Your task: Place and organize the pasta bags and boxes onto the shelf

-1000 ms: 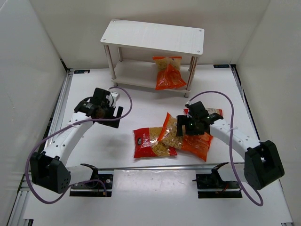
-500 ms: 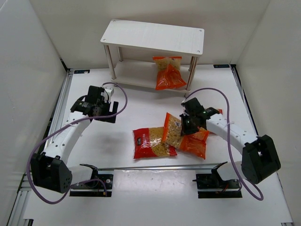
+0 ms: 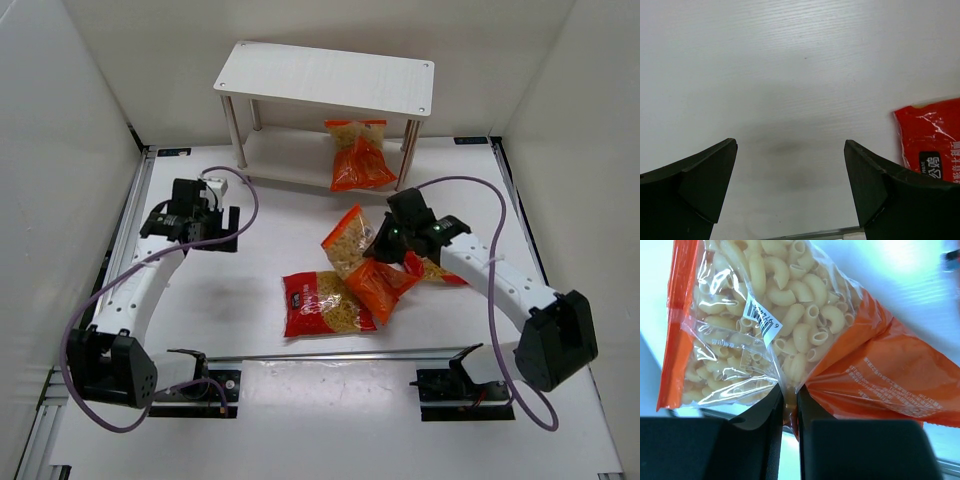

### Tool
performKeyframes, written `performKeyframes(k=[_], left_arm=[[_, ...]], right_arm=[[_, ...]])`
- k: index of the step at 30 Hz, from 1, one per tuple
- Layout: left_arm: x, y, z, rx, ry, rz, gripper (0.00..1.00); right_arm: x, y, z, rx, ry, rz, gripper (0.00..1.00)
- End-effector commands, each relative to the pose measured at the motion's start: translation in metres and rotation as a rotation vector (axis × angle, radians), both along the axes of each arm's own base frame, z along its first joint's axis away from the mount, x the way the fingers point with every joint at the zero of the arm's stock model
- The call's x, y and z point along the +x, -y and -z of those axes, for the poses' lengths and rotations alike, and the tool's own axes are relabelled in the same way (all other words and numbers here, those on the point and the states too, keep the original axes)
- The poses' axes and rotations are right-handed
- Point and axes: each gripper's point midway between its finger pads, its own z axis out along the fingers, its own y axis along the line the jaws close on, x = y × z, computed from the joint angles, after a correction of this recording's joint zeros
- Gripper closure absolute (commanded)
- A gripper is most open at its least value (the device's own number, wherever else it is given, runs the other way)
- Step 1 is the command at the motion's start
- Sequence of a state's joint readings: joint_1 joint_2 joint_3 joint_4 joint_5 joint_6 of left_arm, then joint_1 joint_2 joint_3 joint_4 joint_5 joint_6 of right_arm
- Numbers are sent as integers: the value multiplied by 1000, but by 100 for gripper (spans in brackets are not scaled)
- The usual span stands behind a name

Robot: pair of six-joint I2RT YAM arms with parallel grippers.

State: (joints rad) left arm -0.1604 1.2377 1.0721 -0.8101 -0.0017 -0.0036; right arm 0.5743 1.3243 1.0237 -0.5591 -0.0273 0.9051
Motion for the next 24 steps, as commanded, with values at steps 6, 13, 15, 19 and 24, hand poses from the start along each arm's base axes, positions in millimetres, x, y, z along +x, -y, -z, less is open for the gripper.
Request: performKeyframes(k=[6,13,15,19,24], left_arm=[[20,-32,-15,-23,95,-103,1],[26,-39,-17,-78,110,-119,1],[26,-41,-17,-86,110,-125,1],[28,-44,-19,-104,119,-131,1],[25,-39,-11,-127,103,-112,1]], right_arm=[[82,-94,-136,330,196,328,100],[142,-162,-163,436,158,422,100],[161,-177,-163,482,160,464,100],[185,-200,-182,660,224,477,100],[208,-211,-236,924,439,424,100]])
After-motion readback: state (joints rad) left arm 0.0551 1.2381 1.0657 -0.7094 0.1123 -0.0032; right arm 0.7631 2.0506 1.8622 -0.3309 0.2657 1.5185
